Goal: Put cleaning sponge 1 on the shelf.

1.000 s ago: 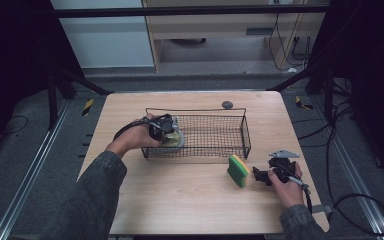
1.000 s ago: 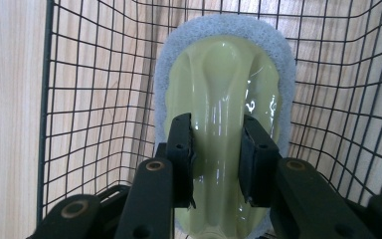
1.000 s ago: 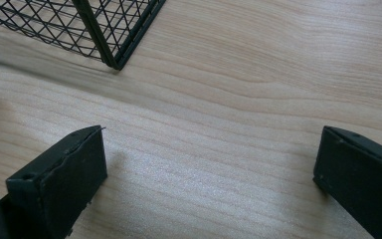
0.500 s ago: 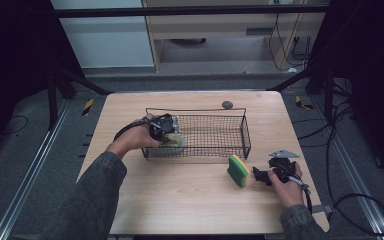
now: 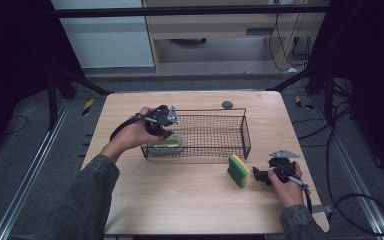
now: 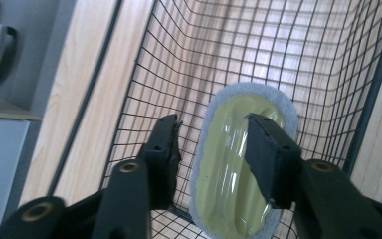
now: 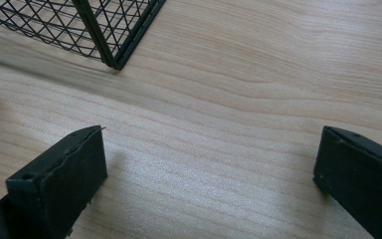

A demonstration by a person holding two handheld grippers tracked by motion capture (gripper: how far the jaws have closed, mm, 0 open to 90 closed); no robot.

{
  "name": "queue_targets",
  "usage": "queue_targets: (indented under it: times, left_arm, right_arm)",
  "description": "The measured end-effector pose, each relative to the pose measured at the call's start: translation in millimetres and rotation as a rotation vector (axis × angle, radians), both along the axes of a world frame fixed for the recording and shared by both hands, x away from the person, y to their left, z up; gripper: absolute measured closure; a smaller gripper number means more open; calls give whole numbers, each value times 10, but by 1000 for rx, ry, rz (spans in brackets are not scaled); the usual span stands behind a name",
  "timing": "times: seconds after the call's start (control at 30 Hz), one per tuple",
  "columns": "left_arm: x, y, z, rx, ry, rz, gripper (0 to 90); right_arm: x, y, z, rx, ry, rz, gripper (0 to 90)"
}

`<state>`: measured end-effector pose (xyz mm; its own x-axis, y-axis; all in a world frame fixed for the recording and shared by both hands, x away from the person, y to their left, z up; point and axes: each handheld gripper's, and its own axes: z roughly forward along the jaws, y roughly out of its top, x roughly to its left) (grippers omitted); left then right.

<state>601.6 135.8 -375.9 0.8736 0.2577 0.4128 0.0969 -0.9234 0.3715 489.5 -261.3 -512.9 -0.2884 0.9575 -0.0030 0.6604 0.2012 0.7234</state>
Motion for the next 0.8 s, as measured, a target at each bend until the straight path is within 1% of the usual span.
queue_targets:
  times: [0.03,0.1,0.13,0.17,0.23,0.3,0.37,0.4,0.43,0.5,0.53,0.63,0.7,0.73,0.8]
  left_arm:
    - [0,0,0,0,0,0,530]
    - [-56,7,21,-36,-16,20,475]
    - [-78,10,25,-42,-20,33,440]
    - [-78,10,25,-42,-20,33,414]
    - [-133,20,33,-75,-32,59,331]
    - [-166,33,56,-108,-28,78,238]
    - [-194,61,94,-145,-9,82,146]
    - [-209,79,114,-166,-1,88,117]
    - [-230,96,129,-188,1,97,102]
    - [-273,135,142,-226,-5,118,76]
    - [-298,159,151,-246,1,123,67]
    - [-375,270,176,-334,16,160,61]
    - [-437,368,170,-401,20,206,61]
    - [-473,415,157,-423,16,225,61]
    - [-546,499,112,-452,12,256,54]
  right_arm:
    - [0,0,0,0,0,0,4]
    - [0,0,0,1,0,0,4]
    - [0,0,0,1,0,0,4]
    - [0,0,0,1,0,0,4]
    - [1,2,0,0,0,-2,4]
    - [1,3,0,0,0,-3,4]
    - [1,4,0,0,0,-4,4]
    - [1,4,0,-1,0,-5,4]
    - [2,6,0,-1,0,-6,4]
    - [2,8,0,-1,0,-8,4]
    - [2,9,0,-1,0,-9,4]
    - [3,12,0,1,0,-13,4]
    - [3,11,0,0,0,-12,4]
    - [3,12,0,1,0,-13,4]
    - [3,12,0,1,0,-13,4]
